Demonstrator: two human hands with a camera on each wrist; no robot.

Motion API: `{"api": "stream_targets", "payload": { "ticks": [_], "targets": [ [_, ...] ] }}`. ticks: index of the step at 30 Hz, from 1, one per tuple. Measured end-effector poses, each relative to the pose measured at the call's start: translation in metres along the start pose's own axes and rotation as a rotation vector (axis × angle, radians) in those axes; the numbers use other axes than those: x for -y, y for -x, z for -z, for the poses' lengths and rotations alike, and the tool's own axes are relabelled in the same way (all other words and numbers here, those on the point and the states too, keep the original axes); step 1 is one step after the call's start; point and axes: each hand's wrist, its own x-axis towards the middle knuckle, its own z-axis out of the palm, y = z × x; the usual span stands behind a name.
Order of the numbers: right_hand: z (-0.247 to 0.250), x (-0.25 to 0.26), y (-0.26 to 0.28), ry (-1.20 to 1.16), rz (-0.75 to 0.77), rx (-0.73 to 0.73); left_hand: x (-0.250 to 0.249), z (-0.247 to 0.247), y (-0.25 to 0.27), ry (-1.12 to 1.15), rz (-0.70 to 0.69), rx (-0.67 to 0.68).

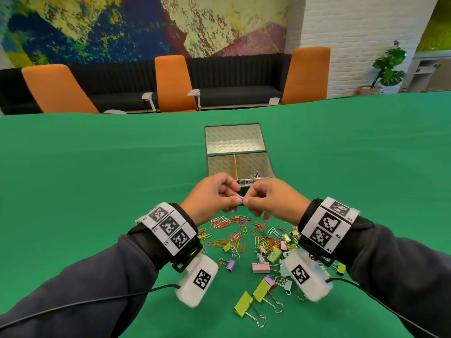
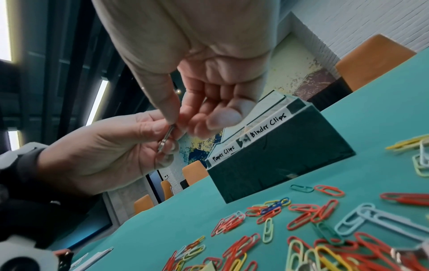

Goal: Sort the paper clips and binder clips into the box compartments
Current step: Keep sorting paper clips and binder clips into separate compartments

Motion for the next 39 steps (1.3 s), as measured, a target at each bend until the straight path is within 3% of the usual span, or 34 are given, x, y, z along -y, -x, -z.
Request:
{"api": "stream_targets", "payload": {
  "ticks": [8,15,17,21,28,34,39],
  "targets": [
    [-0.004,-0.002,-0.001,-0.014,0.037,-0.084,0.001,-0.009,0.002,-0.008,-0.018,-0.031],
    [0.006,-0.007,-0.002,0.003,0.028,-0.064,0.011,0.004,0.004,0.146,0.054,-0.064],
    [0.014,-0.012,-0.001,0.092,-0.009,-0.007,0.015,0.016,0.005,0.102,0.073,-0.08],
    [0.02,-0.021,0.0,0.416,-0.196,0.313,0.018,0.029,0.003,-0.12,0.091,-0.072],
    [0.028,-0.013,-0.006,0.504,-0.219,0.191,-0.01,0.011,-0.043,-0.35,0.008,-0.069],
    [0.018,-0.013,0.005,0.622,-0.156,0.331,-0.017,0.004,-0.097,-0.302,0.09,-0.159],
    [0.013,-0.017,0.017,0.633,-0.028,0.449,-0.008,0.011,-0.062,-0.436,0.034,-0.04]
  ]
}}
